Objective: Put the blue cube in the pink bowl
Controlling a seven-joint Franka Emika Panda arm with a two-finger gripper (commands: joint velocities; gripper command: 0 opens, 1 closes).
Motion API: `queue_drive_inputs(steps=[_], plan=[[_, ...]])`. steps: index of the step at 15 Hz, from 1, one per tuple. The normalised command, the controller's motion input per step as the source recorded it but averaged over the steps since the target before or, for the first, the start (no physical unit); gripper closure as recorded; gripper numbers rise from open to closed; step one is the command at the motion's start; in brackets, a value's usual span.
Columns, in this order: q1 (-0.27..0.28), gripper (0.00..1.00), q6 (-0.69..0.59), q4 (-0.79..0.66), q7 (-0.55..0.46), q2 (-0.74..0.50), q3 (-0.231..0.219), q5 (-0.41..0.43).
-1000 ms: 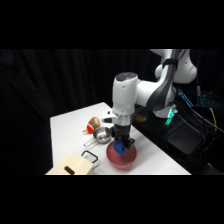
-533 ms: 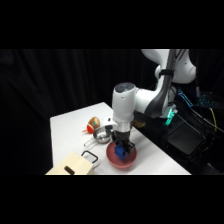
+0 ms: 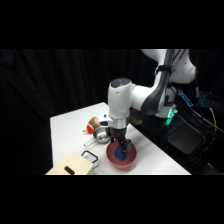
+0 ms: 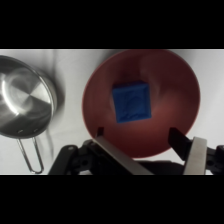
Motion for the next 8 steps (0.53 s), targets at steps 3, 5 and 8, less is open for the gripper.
queue_drive_inputs(steps=[3,5,8], plan=[[0.055,0.0,-0.48,0.0,0.0,-0.48,-0.043,-0.029],[0.012,0.0,-0.6,0.1,-0.07,-0.48,-0.008,0.003],[0.009,0.0,-0.65,0.23,-0.1,-0.41,0.028,0.042]])
